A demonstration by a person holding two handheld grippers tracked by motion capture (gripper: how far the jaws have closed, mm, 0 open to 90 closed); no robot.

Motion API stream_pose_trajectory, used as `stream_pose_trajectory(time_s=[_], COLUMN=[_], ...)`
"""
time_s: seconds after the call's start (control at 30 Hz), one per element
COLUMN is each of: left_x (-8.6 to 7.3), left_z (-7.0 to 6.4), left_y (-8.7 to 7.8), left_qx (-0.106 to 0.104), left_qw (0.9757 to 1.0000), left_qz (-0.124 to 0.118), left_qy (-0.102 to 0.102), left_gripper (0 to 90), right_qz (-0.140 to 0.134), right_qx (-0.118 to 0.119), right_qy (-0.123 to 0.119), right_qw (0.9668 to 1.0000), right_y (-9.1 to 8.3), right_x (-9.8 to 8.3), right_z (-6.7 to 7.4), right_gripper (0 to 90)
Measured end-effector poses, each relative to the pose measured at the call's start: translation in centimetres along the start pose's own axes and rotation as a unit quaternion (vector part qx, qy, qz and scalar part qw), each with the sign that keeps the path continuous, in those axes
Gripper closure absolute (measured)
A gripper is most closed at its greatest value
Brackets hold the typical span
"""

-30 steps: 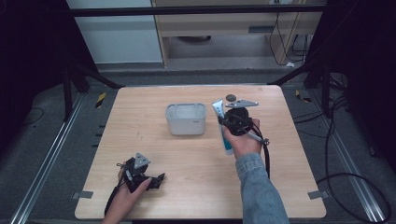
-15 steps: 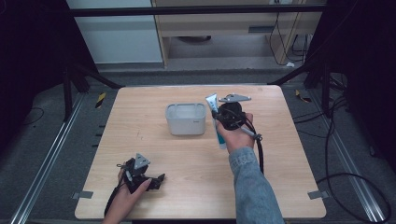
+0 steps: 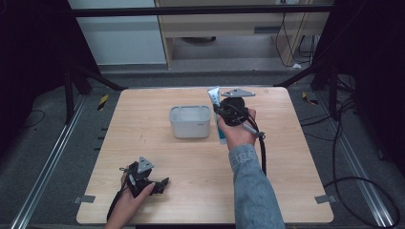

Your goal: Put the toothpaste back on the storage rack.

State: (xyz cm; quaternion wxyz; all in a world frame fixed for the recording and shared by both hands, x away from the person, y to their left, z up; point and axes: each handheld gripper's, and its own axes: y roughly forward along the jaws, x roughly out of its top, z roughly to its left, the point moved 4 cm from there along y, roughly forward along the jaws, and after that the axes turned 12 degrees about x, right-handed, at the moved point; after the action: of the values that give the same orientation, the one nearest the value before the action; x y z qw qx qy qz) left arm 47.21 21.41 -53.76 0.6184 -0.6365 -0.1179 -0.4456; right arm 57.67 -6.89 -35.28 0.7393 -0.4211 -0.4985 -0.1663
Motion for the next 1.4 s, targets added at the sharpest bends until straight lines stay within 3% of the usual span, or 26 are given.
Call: stream_pose_trajectory(time_s=[0.4, 0.7, 1.4], left_x=[-0.1, -0.1, -0.1], left_z=[-0.1, -0.1, -0.1], left_y=[-0.1, -0.1, -0.1], left_qx=[-0.003, -0.002, -0.003], left_qw=[1.0, 1.0, 1.0], left_qz=[0.0, 0.0, 0.0], left_qy=[0.003, 0.002, 0.003], left_gripper=[0.0, 0.0, 0.0], right_qz=[0.001, -0.024, -0.067], right_qx=[0.003, 0.006, -0.006], right_qy=[-0.012, -0.022, -0.027], right_qw=[0.9999, 0.9995, 0.9974], right_y=[1.2, 1.7, 2.1], right_x=[0.9, 2.8, 6.0], right_z=[1.7, 3.2, 3.7], right_gripper=[80.4, 80.5, 80.3])
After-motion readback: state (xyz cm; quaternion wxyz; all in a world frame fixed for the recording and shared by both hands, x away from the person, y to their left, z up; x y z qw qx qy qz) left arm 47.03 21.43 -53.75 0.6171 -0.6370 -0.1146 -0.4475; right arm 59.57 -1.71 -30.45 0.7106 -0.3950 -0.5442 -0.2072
